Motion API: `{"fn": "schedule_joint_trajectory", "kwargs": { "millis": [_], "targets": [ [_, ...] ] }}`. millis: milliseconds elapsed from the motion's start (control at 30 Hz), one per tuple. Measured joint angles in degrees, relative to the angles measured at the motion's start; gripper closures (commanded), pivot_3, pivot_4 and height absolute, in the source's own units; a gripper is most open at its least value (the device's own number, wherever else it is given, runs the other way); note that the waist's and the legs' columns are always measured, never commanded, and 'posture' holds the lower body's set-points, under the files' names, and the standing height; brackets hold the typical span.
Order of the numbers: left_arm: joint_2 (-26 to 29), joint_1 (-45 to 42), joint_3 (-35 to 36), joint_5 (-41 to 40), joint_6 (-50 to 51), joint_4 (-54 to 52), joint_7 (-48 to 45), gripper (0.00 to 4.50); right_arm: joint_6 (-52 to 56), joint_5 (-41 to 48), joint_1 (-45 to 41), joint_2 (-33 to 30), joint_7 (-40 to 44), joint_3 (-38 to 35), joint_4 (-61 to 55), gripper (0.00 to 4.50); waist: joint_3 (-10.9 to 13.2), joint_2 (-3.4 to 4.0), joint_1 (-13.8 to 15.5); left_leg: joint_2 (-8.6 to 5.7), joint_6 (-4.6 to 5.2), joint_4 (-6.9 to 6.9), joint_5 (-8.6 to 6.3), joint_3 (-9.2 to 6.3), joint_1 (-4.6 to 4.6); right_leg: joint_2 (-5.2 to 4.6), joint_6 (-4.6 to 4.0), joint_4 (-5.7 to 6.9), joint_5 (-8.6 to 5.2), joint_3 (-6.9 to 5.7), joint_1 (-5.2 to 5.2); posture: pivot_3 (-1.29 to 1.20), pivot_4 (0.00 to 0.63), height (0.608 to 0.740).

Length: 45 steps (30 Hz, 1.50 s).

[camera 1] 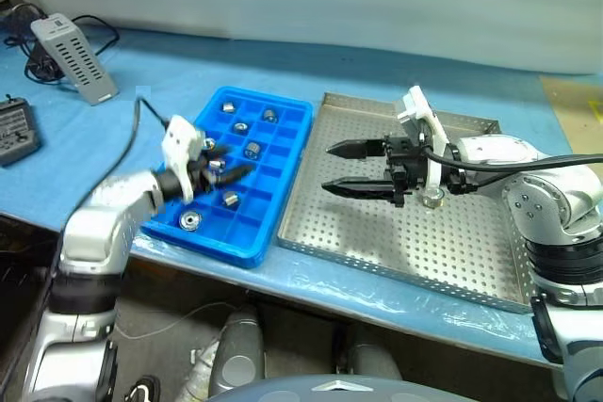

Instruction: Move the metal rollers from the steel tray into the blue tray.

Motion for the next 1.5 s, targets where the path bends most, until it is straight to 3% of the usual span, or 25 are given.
{"fn": "schedule_joint_trajectory", "kwargs": {
  "millis": [200,433,633,833,1067,1367,1500],
  "targets": [
    [-7.0,-7.6,-8.0,2.0,-0.4,6.5,0.2,0.86,-8.3,-7.5,4.6,2.8,-4.1,-0.4,6.0,0.59,-0.1,-0.22,-0.9,-0.26,0.38,0.05,0.22,0.12,-0.28,-0.15,0.1,-0.06,0.49,0.19,-0.17,-0.07,0.15,0.74],
    [-13.8,-15.4,-13.7,5.4,-3.5,16.2,-1.0,0.86,-19.9,-17.7,9.2,8.1,-9.1,-0.2,12.7,0.59,-0.1,-0.23,-3.5,-0.14,1.07,0.32,0.3,0.06,-1.73,0.3,-0.02,0.17,0.69,-0.06,-1.52,-0.12,0.15,0.74],
    [-12.7,-16.4,-13.2,5.2,-3.5,16.3,-2.6,0.86,-27.7,-26.1,10.4,16.4,-15.5,2.5,21.0,0.59,-0.1,-0.21,-5.2,0.33,1.02,0.57,0.21,0.04,-1.92,0.62,-0.32,0.21,0.55,-0.23,-1.59,-0.14,0.15,0.74],
    [-9.9,-15.7,-10.9,4.1,-2.0,15.3,-3.5,0.86,-35.2,-32.2,5.2,21.5,-20.4,2.8,32.9,0.59,-0.1,-0.19,-5.6,0.6,0.88,1.05,0.17,0.05,-1.79,0.6,-0.65,0.22,0.73,-0.19,-1.35,-0.11,0.15,0.74],
    [-8.7,-13.4,-9.2,3.6,-1.0,13.3,-2.6,0.86,-40.5,-33.6,1.8,22.7,-21.5,0.3,40.3,0.59,-0.1,-0.18,-5.3,0.61,0.9,1.05,0.21,0.05,-1.53,0.61,-0.65,0.21,0.82,-0.17,-1.06,-0.1,0.15,0.74],
    [-10.0,-11.4,-9.1,2.9,0.5,10.9,-0.6,0.86,-43.4,-36.8,-0.9,31.3,-30.1,-0.6,47.6,0.59,-0.1,-0.17,-5.8,0.62,0.75,0.9,0.3,0.06,-1.49,0.82,-0.71,0.2,0.8,-0.16,-1.17,-0.1,0.15,0.74],
    [-10.2,-11.3,-9.1,2.6,1.1,10.6,0.0,0.86,-45.1,-38.2,-3.2,32.3,-32.8,-0.6,51.9,0.59,-0.1,-0.17,-5.7,0.62,0.77,0.94,0.29,0.07,-1.49,0.76,-0.7,0.21,0.8,-0.13,-1.14,-0.11,0.15,0.74]
  ]
}}
